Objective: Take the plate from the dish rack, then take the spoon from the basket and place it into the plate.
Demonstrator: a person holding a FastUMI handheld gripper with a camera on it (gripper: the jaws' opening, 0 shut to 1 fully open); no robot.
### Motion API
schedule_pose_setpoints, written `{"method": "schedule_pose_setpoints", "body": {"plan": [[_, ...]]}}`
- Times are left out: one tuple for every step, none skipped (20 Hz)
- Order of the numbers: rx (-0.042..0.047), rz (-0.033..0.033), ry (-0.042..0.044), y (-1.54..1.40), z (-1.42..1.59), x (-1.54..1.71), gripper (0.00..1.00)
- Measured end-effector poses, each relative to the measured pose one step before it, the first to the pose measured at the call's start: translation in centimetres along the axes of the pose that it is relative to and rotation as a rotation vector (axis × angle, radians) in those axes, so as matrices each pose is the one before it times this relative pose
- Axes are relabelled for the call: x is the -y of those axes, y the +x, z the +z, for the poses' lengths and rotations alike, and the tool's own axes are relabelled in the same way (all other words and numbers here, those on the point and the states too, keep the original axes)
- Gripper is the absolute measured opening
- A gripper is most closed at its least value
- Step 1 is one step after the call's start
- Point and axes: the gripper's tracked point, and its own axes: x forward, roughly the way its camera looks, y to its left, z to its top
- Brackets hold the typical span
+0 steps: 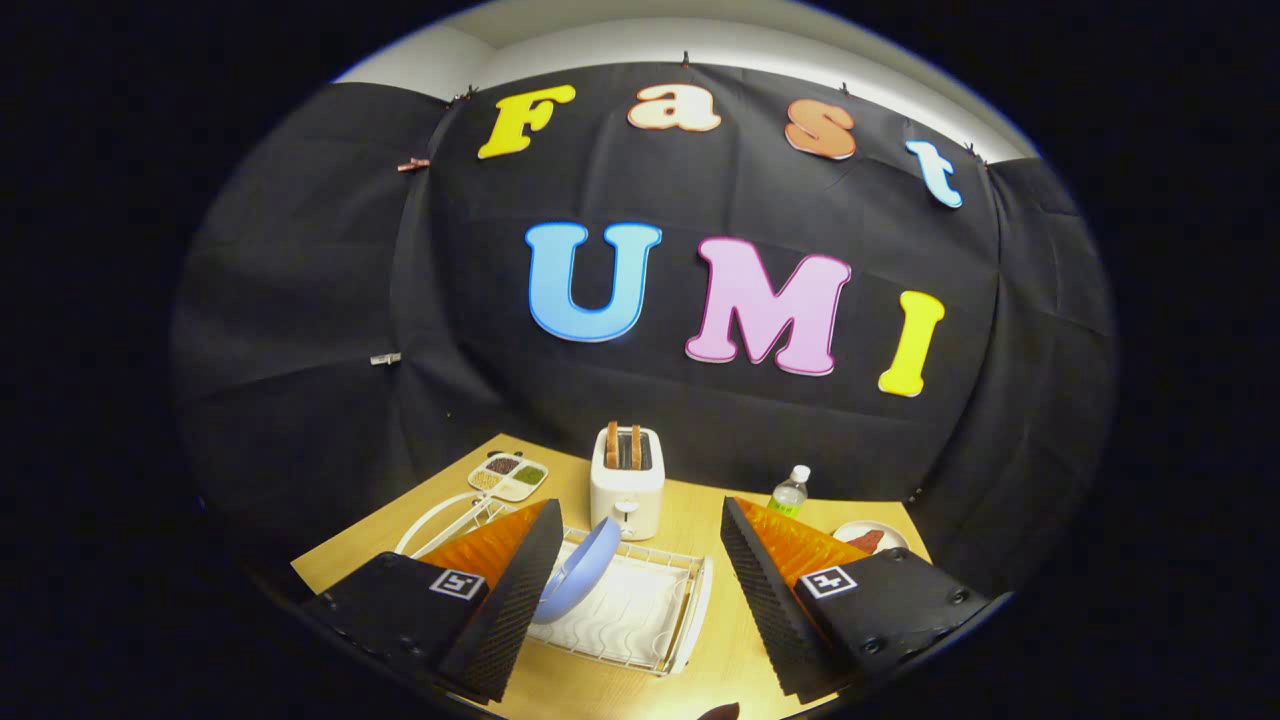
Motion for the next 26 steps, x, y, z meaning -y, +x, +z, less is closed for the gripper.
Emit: {"method": "schedule_pose_setpoints", "body": {"plan": [[-0.04787,-0.00264,-0.00037,1.192,-1.255,-0.509,0.98],[-0.05146,-0.00524,0.00300,1.279,-1.106,-0.366,0.97],[-0.05452,-0.00072,0.00532,1.229,-1.223,-0.575,0.96],[-0.05477,0.00796,0.01033,1.163,-1.174,-0.639,0.96],[-0.04974,0.00743,0.02061,1.403,-1.133,-0.532,0.95],[-0.04854,0.00074,0.01953,1.261,-1.016,-0.402,0.95],[-0.04014,-0.01341,0.00648,1.263,-0.615,-0.126,0.94],[-0.03671,-0.02020,0.00520,1.140,-0.701,0.034,0.92],[-0.04213,-0.01195,0.01398,1.298,-1.029,-0.053,0.91],[-0.03341,-0.00357,0.01986,1.032,-0.764,-0.440,0.89],[-0.03793,-0.01211,0.01557,1.409,-0.875,-0.167,0.89],[-0.02448,-0.01600,0.00642,0.879,-0.586,0.112,0.87],[-0.02739,-0.02332,0.00588,0.926,-0.693,0.371,0.85],[-0.02786,-0.00892,0.01380,0.916,-0.594,0.105,0.78],[-0.02241,-0.00194,0.01541,0.929,-0.595,-0.159,0.72],[-0.02051,0.00177,0.01423,0.576,-0.428,-0.195,0.65],[-0.02789,-0.00151,0.01718,0.566,-0.458,-0.088,0.61],[-0.03397,-0.01966,0.00896,0.379,-0.400,0.052,0.52],[-0.01797,-0.03007,0.00381,0.149,-0.143,0.389,0.44],[-0.00250,-0.02039,0.00044,0.097,0.377,0.019,0.42],[-0.00263,-0.01639,-0.00990,-0.119,0.506,0.006,0.40],[-0.00411,-0.01672,-0.01257,-0.092,0.316,0.014,0.38],[0.00191,-0.01609,-0.00441,-0.223,0.548,0.033,0.37],[0.00583,-0.01655,-0.00351,-0.143,0.487,0.068,0.35],[0.00511,-0.01225,-0.00134,-0.320,0.584,0.020,0.35],[0.00951,-0.00997,-0.00380,-0.247,0.615,0.132,0.33]]}}
